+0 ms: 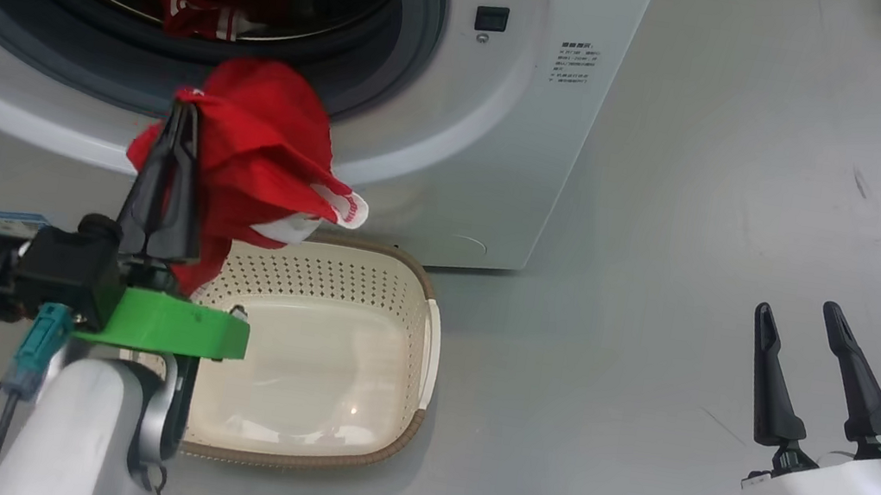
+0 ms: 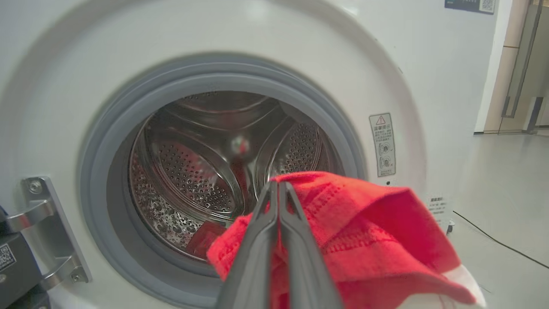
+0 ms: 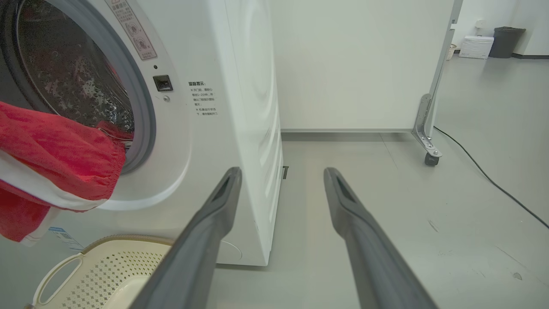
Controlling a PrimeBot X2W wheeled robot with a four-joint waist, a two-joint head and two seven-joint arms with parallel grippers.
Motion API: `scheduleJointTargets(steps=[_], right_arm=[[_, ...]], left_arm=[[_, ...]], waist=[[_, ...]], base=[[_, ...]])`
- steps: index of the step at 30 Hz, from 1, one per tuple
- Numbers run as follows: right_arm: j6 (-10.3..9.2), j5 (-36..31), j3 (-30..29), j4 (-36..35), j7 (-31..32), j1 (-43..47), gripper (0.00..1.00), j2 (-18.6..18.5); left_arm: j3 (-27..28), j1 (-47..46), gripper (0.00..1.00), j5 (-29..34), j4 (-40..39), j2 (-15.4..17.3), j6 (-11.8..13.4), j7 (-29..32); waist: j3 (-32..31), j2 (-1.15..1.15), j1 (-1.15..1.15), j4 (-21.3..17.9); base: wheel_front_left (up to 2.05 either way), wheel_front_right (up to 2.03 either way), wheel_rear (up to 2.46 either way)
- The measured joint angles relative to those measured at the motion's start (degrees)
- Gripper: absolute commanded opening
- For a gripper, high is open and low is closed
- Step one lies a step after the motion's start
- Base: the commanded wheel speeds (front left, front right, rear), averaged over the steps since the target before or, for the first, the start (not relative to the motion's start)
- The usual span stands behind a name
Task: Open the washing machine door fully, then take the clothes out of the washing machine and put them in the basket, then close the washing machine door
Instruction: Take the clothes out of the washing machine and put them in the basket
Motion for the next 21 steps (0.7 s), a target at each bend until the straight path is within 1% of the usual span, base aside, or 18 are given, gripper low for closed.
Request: scheduleJointTargets(steps=[5,9,13,15,21], right_arm=[[0.0,0.0,-0.13,-0.85,0.0,0.12,1.0,-0.01],[0.0,0.0,-0.14,-1.34,0.0,0.12,1.0,-0.03],[0.0,0.01,0.88,-1.85,0.0,0.05,1.0,-0.09],[0.0,0.03,1.29,-1.99,0.0,-0.15,1.0,-0.09],[0.0,0.22,1.54,-2.46,0.0,-0.36,1.0,-0.56]], left_arm=[[-2.83,2.75,0.0,-2.96,0.18,0.07,0.41,0.51],[-4.88,4.05,0.0,-5.06,1.82,0.08,0.43,0.96],[-5.37,5.27,0.0,-6.55,4.67,0.12,0.52,1.2],[-5.46,5.8,0.0,-9.51,6.04,0.13,0.74,1.21],[-5.38,5.79,0.0,-11.56,11.59,0.18,0.96,1.78]], waist=[[1.0,0.0,0.0,0.02],[2.02,0.0,0.0,0.12],[3.11,0.0,0.0,-0.01],[3.7,0.0,0.0,-0.24],[5.85,0.0,0.0,-1.24]], base=[[0.0,0.0,0.0],[0.0,0.0,0.0],[0.0,0.0,0.0],[0.0,0.0,0.0],[0.0,0.0,0.0]])
